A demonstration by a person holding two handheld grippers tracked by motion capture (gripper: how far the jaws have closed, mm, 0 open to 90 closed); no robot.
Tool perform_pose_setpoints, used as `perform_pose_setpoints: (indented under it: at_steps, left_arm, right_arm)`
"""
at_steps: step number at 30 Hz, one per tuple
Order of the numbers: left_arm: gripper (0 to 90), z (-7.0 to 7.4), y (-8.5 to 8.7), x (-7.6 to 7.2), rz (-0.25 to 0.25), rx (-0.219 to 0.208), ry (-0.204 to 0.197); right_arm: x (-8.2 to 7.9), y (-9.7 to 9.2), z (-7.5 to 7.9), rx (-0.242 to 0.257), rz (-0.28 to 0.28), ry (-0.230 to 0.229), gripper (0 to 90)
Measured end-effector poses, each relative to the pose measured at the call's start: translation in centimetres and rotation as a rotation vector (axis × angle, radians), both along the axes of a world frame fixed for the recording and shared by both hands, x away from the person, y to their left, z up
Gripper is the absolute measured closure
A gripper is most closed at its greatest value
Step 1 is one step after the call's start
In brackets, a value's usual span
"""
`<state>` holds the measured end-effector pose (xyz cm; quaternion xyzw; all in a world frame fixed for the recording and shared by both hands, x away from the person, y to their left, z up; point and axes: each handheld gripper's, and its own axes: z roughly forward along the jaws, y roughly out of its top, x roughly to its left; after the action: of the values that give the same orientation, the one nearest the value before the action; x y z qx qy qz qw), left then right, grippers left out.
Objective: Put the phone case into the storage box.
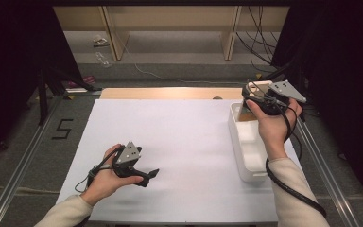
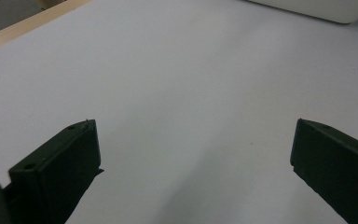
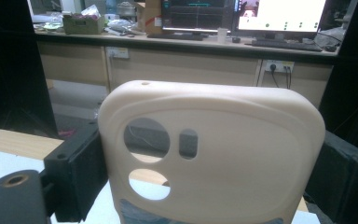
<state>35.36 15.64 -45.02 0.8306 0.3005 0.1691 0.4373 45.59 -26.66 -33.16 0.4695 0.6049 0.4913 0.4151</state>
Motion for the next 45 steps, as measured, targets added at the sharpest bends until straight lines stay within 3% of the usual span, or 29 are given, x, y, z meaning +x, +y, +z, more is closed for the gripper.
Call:
perform_pose_setpoints:
  at_steps: [45]
  left_arm:
    - [1.1, 0.0, 0.0, 0.0, 0.000, -0.003, 0.002]
  right_arm:
    - [2.3, 0.2, 0.1, -0.004, -0.022, 0.038, 12.2]
